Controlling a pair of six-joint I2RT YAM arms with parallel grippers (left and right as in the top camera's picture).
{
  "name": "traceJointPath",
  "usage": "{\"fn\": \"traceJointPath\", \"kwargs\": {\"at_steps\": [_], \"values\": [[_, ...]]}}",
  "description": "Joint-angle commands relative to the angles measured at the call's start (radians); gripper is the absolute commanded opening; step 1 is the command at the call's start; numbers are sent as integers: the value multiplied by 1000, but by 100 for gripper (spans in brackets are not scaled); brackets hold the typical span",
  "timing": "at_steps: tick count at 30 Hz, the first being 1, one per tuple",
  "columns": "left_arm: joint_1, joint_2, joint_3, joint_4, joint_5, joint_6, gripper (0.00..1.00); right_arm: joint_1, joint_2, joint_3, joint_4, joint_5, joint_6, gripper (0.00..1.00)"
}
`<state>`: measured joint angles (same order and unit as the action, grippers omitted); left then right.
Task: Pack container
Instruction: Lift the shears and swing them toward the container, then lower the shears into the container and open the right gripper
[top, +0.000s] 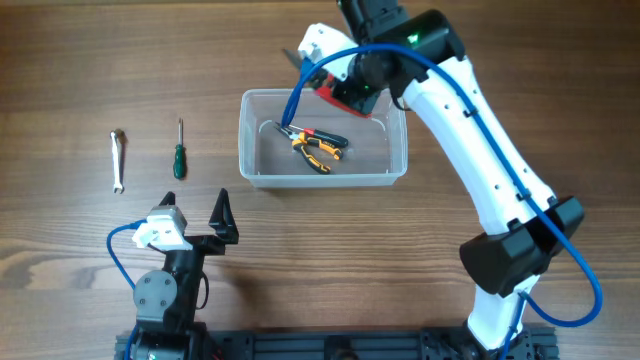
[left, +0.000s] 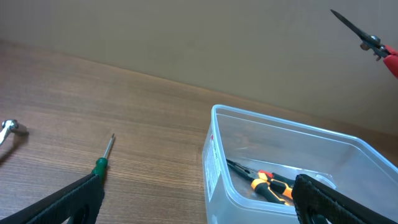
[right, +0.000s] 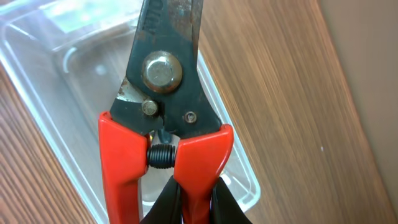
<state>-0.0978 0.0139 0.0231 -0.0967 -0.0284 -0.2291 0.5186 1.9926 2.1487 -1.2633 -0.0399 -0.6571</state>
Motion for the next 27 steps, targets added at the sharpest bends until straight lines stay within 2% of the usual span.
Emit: {"fn": "traceJointPath", "kwargs": {"at_steps": [1,22,27], "values": [[5,-6,-5,3,12,9,100,0,32,-17,16,-28,-28,4],[5,-6,-5,3,12,9,100,4,159,-18,-12,-187,-23,4],[5,-6,-5,3,12,9,100,12,177,-64,4,-187,-23,4]]}}
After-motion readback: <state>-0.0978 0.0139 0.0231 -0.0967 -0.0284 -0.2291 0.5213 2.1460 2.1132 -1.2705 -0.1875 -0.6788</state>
